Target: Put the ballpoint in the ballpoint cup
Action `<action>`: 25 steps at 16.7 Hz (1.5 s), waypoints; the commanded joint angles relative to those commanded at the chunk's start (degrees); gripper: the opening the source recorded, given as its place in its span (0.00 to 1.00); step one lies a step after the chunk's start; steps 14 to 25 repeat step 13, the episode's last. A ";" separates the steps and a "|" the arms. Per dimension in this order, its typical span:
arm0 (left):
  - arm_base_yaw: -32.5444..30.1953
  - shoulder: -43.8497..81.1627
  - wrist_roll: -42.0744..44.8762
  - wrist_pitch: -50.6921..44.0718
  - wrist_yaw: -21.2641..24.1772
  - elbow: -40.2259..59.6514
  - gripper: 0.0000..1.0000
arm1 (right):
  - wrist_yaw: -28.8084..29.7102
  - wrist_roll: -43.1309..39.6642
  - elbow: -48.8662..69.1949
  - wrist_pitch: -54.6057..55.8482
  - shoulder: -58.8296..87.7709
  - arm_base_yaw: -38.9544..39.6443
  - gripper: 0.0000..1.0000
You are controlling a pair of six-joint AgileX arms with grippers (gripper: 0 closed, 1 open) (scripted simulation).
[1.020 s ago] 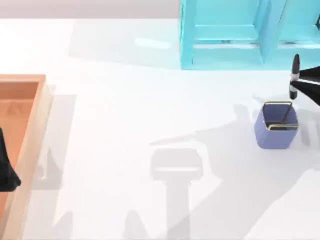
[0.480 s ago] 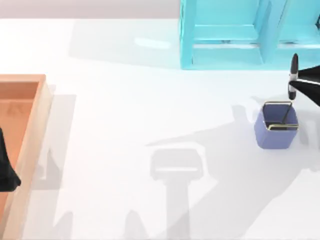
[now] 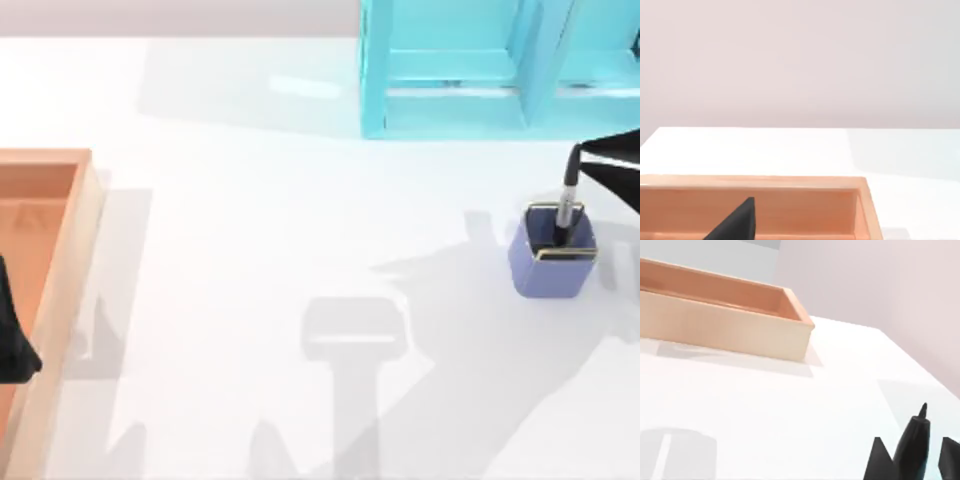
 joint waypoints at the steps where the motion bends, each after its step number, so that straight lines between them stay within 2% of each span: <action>1: 0.00 0.00 0.00 0.00 0.00 0.00 1.00 | 0.00 0.00 0.00 0.00 0.00 0.00 0.53; 7: 0.00 0.00 0.00 0.00 0.00 0.00 1.00 | 0.00 0.00 0.00 0.00 0.00 0.00 0.98; 8: 0.00 0.00 0.00 0.00 0.00 0.00 1.00 | 0.00 0.00 0.00 0.00 0.00 0.00 1.00; 25: 0.00 0.00 0.00 0.00 0.00 0.00 1.00 | 0.00 0.00 0.00 0.00 0.00 0.00 1.00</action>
